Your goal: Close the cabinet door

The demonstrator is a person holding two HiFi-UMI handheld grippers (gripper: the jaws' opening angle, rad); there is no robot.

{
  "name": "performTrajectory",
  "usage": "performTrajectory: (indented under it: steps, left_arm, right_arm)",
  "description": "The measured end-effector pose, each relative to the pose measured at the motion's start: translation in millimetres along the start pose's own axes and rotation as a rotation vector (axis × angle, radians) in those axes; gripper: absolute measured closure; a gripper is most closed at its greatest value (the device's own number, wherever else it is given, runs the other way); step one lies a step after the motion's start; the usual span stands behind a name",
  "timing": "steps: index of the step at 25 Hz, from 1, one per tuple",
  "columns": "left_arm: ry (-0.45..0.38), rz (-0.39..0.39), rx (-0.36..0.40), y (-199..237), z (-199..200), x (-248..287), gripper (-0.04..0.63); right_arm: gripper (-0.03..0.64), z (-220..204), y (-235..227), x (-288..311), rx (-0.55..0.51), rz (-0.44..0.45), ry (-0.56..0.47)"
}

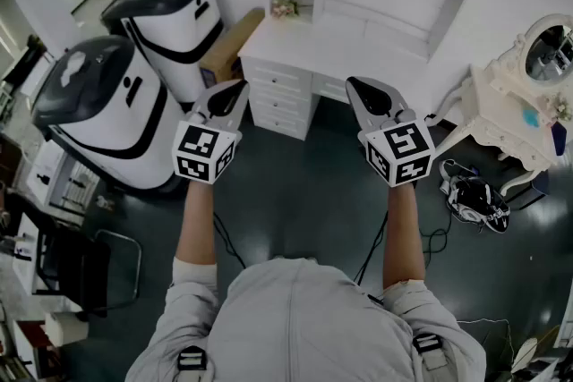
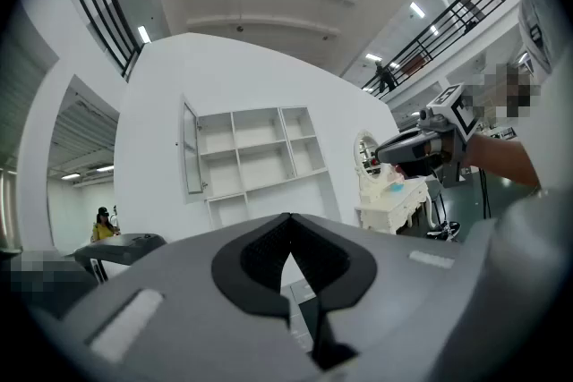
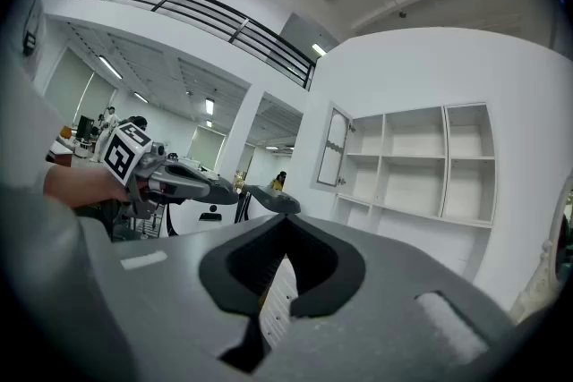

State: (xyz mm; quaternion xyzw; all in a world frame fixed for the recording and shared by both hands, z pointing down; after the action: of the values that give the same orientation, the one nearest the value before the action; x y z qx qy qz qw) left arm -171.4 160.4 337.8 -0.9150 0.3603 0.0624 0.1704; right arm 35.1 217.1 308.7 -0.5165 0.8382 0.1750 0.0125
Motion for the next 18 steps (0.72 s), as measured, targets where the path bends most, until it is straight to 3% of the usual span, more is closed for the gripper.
performTrajectory:
  steps: [18]
  left_arm:
    - [0.014, 0.074, -0.023, -14, -15, 35, 0.578]
  right_arm:
    - [0.615, -11, -60, -1, 0.073, 0.002, -0.083]
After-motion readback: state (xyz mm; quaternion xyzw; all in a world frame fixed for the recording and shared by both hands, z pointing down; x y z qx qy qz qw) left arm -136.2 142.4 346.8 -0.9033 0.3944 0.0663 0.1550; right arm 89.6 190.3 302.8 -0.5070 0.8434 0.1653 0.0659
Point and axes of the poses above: the fingertips, and each gripper's own axes: x forward along the fingers, y to its left, z out of its top, the point moved 3 cm from there along -x, backward along the fingers, and after that the axes turned 15 degrees about -y, right-handed, at the moved point
